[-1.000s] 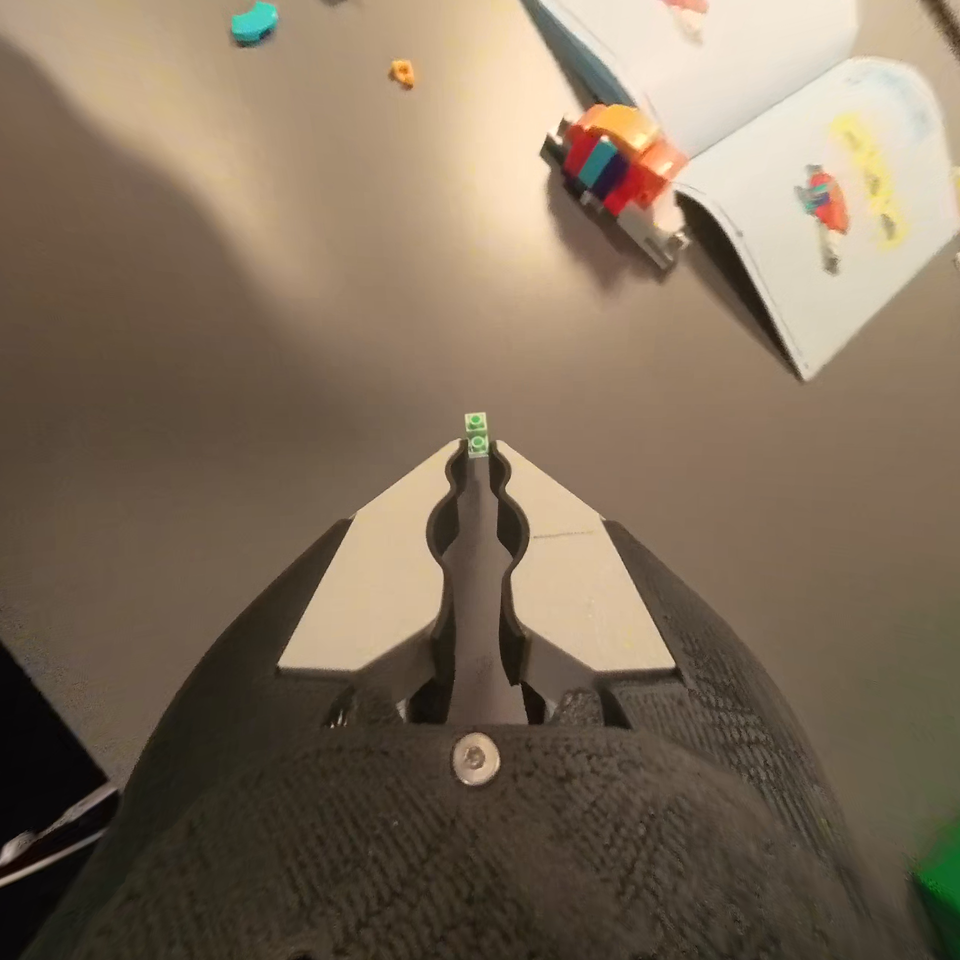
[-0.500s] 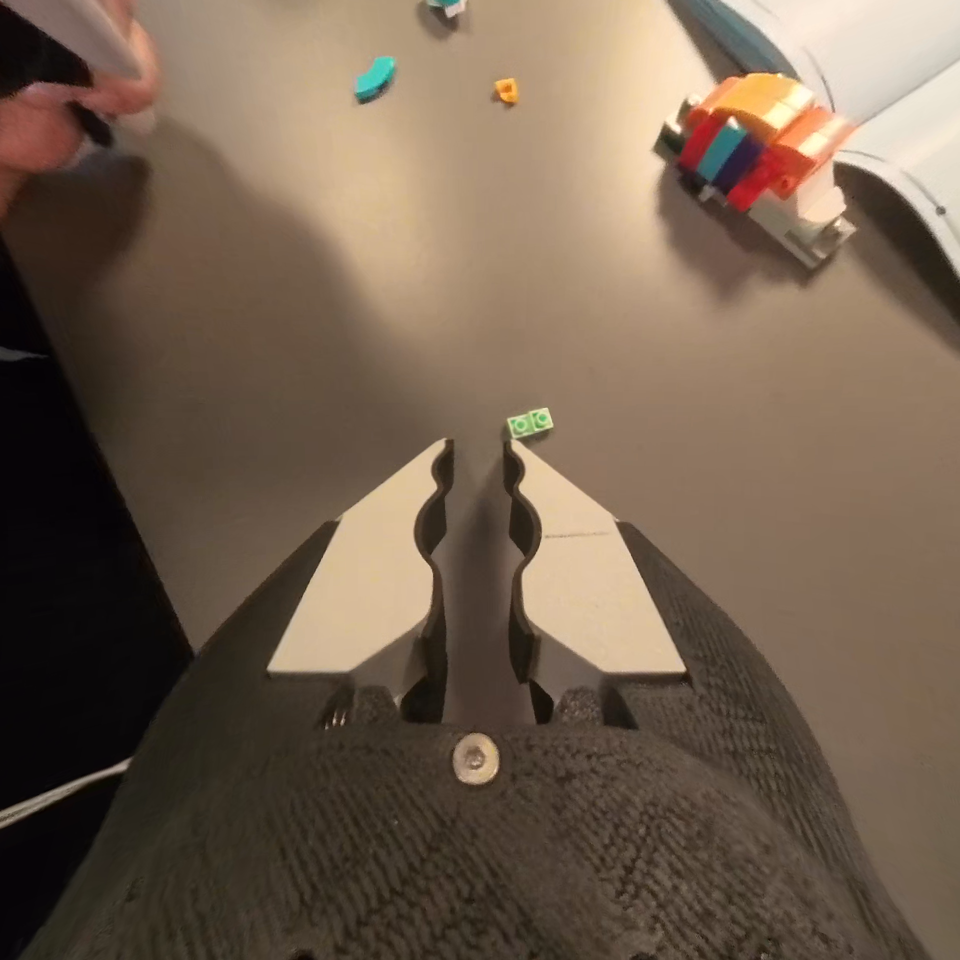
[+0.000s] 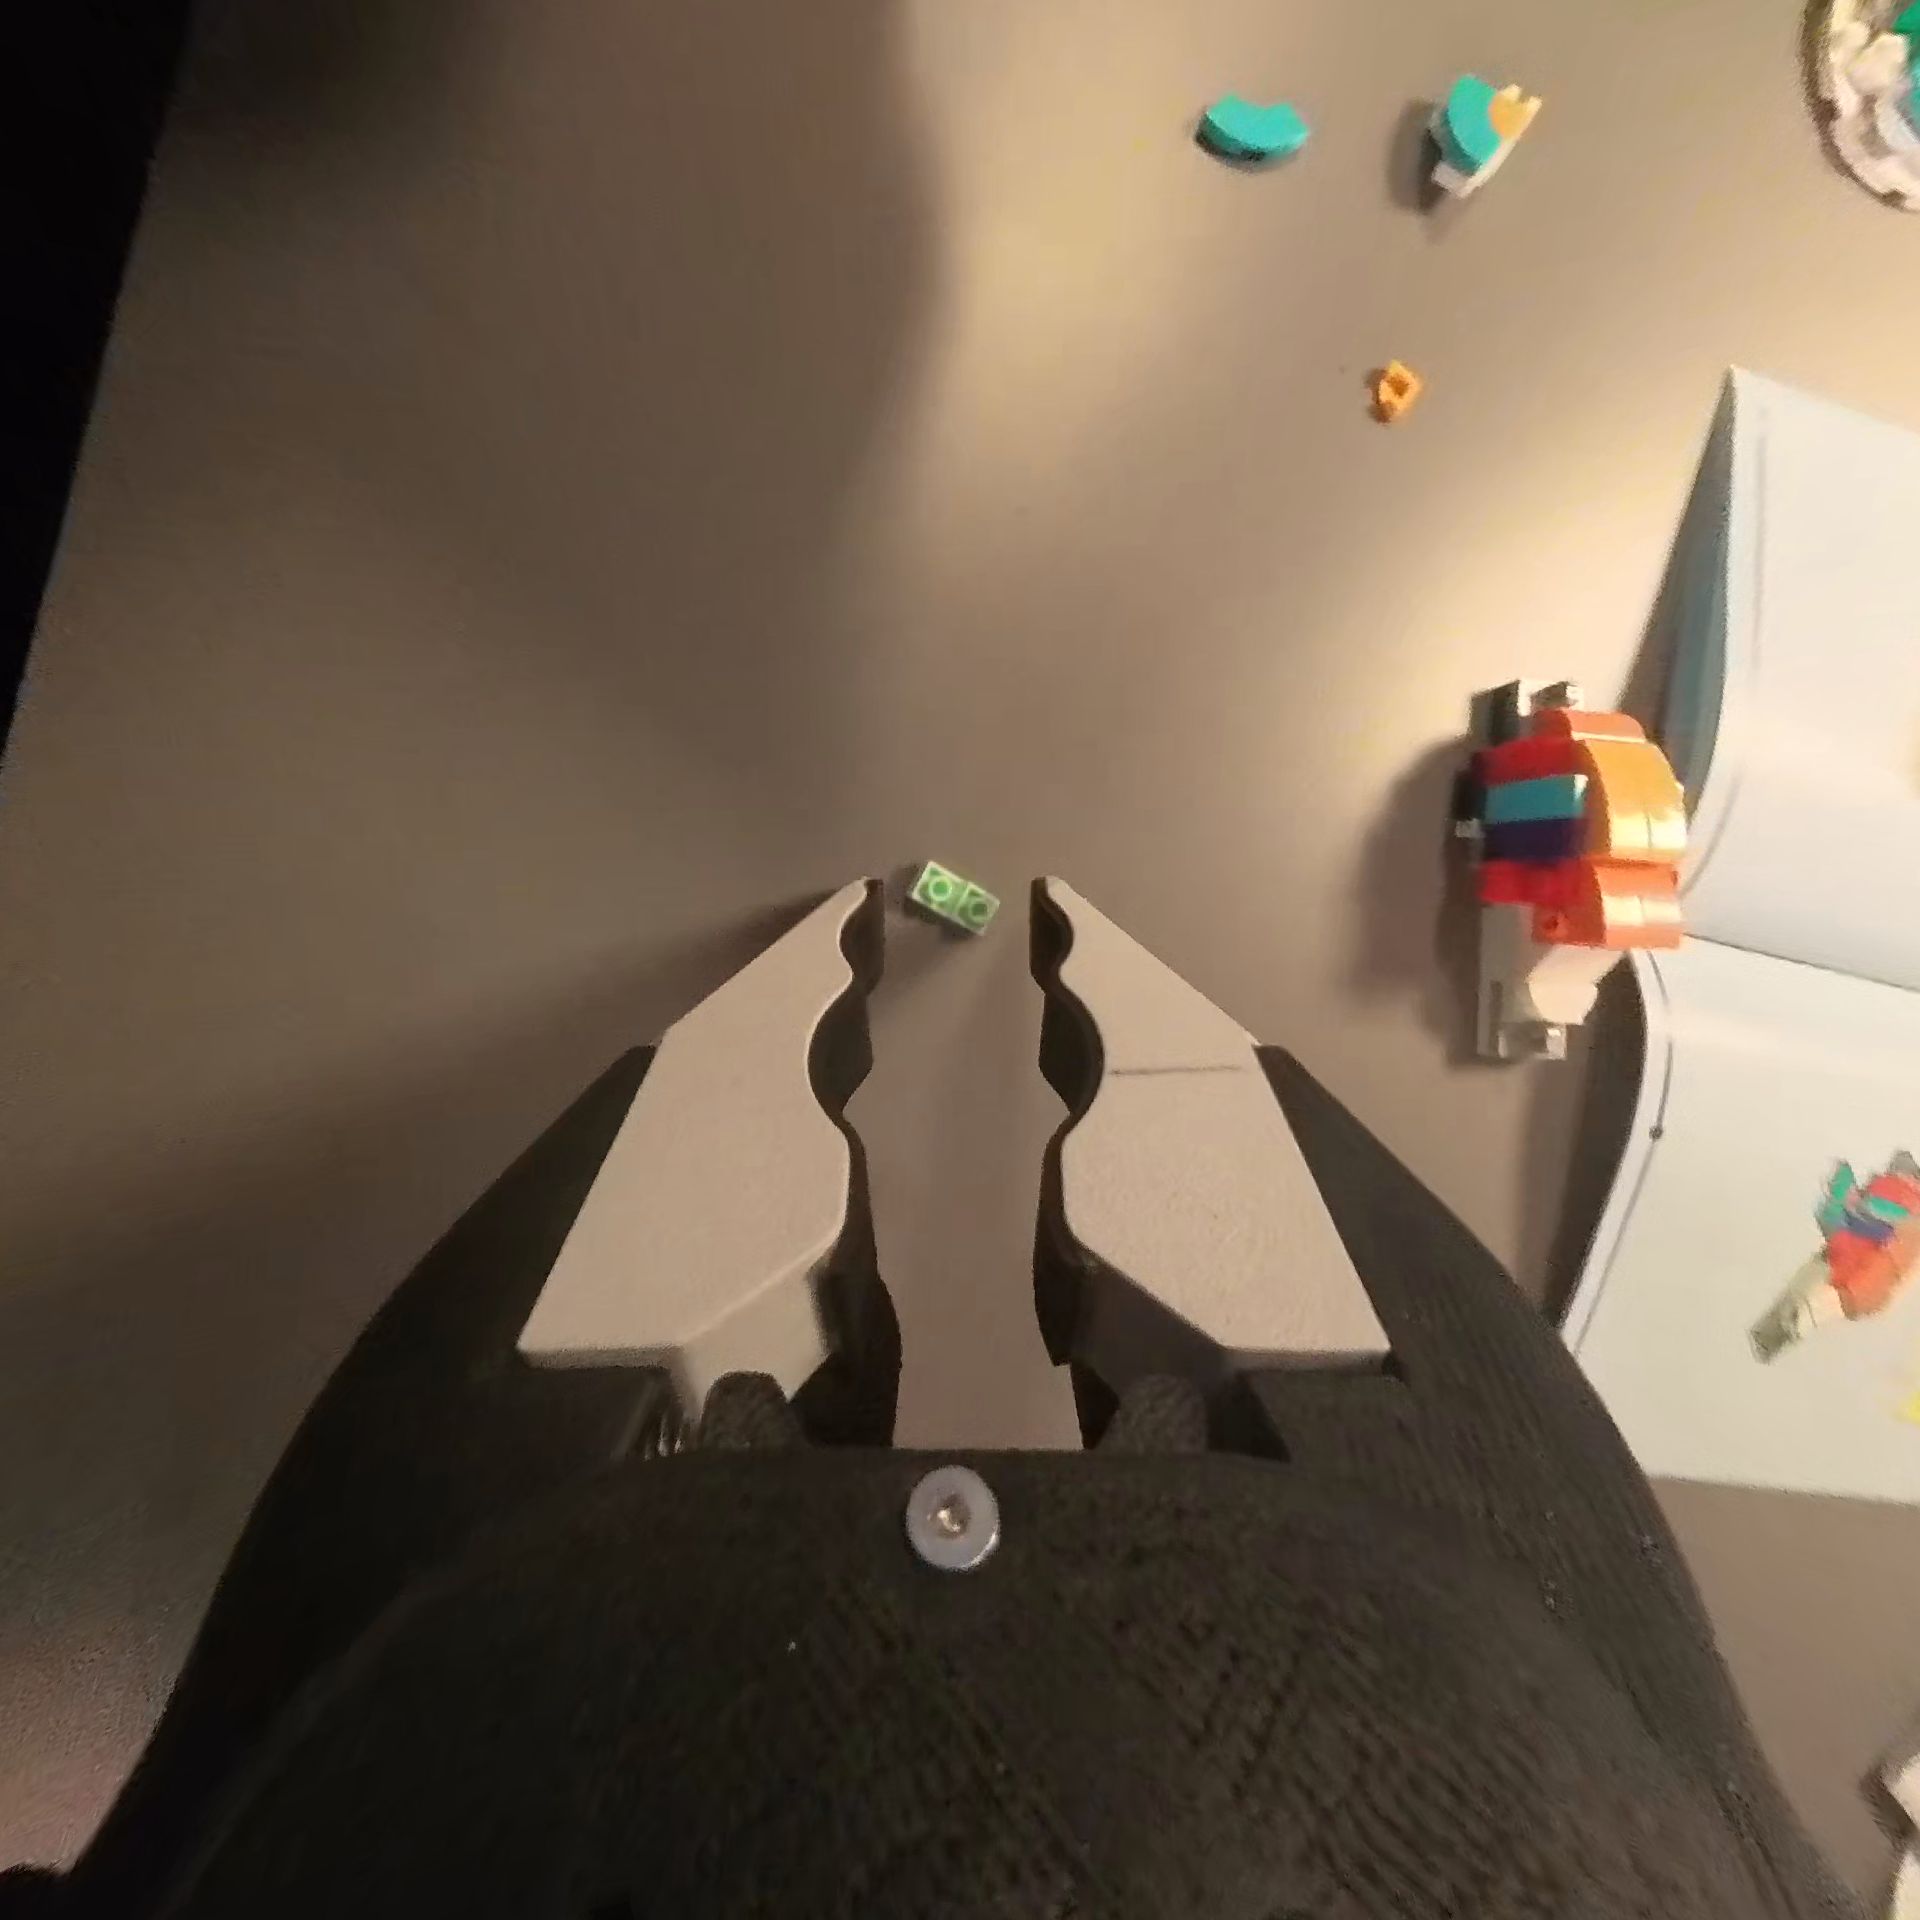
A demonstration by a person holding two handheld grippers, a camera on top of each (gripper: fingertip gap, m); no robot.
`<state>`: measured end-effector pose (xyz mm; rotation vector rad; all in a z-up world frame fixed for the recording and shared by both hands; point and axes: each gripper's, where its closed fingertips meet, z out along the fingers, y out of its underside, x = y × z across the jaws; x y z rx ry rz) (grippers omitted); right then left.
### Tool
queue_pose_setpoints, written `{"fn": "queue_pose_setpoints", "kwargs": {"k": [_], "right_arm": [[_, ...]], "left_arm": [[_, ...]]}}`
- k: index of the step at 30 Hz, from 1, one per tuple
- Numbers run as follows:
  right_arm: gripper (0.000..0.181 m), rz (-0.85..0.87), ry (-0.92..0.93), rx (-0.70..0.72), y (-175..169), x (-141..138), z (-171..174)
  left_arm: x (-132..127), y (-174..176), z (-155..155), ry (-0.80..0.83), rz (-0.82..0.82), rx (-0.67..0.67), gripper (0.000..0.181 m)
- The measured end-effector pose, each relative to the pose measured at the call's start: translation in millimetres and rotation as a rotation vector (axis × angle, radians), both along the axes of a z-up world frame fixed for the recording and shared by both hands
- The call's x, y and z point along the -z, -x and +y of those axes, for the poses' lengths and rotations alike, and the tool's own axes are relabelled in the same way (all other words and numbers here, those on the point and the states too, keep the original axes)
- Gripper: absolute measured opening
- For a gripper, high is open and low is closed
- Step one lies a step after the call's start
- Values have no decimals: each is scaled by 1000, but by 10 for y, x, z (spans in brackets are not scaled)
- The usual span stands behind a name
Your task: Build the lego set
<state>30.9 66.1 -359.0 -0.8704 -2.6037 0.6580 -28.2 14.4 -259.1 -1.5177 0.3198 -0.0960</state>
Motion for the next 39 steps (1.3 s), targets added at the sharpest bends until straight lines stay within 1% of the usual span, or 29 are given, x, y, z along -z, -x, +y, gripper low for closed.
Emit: {"fn": "queue_pose_setpoints", "kwargs": {"k": [4,7,15,20,24,26,29,31,35,37,39], "right_arm": [[24,-48,50,-43,3,30,-41],[19,-88,99,-26,-50,40,-51],[18,-105,133,13,-167,44,-29],[9,-128,194,88,-147,40,-11],[6,-159,237,162,-130,37,0],[6,-152,227,177,-120,37,7],[6,-76,121,164,-70,38,29],[6,25,-4,137,9,28,45],[6,255,-388,46,178,12,142],[6,322,-556,-27,213,7,159],[6,379,-686,-110,234,-14,147]], "left_arm": [[-9,17,-3,-1,-17,0,2],[-4,18,0,5,-36,9,2],[11,-4,4,15,-45,26,2],[21,-6,6,20,-43,27,2],[28,-11,8,24,-42,30,2],[31,-14,8,25,-40,32,2],[32,-13,7,24,-37,31,2],[29,-7,7,23,-39,29,2],[31,-7,7,24,-41,29,2],[36,-13,9,26,-39,32,2],[44,-17,11,29,-35,32,2]]}}
